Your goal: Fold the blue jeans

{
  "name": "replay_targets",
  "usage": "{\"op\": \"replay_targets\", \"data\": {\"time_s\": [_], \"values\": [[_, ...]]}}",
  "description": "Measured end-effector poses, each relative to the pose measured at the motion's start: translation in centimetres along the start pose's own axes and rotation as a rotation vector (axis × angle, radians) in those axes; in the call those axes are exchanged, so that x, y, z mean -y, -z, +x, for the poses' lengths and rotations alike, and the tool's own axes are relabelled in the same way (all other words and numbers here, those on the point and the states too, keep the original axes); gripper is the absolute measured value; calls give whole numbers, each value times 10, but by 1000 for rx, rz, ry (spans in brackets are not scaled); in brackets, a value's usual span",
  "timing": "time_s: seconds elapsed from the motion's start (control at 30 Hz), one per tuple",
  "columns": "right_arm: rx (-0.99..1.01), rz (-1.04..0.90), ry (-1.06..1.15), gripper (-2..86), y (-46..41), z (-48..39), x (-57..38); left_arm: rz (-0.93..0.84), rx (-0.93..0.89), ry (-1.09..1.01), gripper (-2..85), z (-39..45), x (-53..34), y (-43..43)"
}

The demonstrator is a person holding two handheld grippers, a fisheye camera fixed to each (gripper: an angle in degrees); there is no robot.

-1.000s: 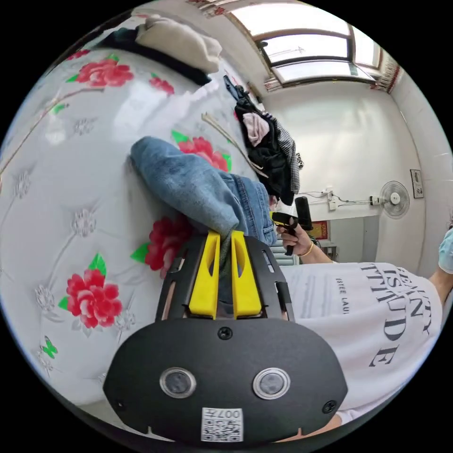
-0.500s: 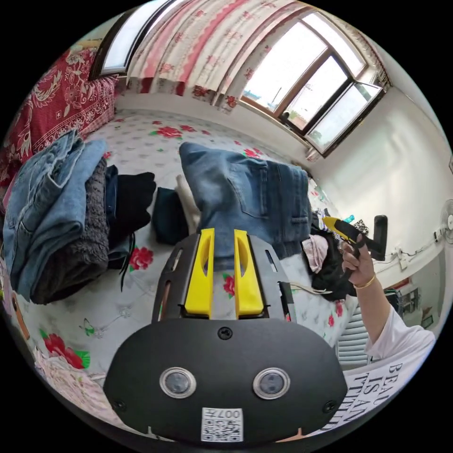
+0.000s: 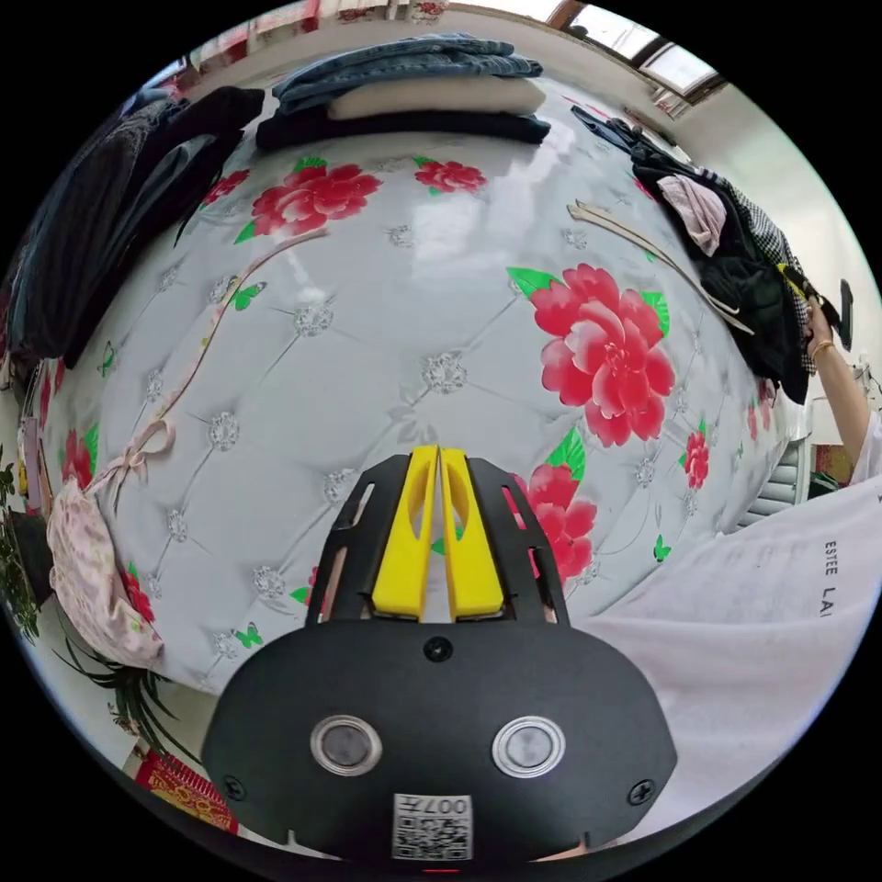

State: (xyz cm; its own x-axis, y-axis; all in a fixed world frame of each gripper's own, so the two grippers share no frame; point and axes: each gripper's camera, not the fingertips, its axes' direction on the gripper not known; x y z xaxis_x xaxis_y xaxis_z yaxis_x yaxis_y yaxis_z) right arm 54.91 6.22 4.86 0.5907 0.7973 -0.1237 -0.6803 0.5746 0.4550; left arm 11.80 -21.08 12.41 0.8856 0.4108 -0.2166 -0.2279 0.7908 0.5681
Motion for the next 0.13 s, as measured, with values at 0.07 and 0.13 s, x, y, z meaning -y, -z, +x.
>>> {"op": "replay_targets", "data": {"time_s": [0.07, 0.13], "values": [[-87, 15, -67, 111, 2, 46, 21, -46, -33, -20, -7, 25, 5, -15], [-140, -149, -119, 109, -25, 91, 44, -43, -8, 7, -9, 34, 7, -21]]}}
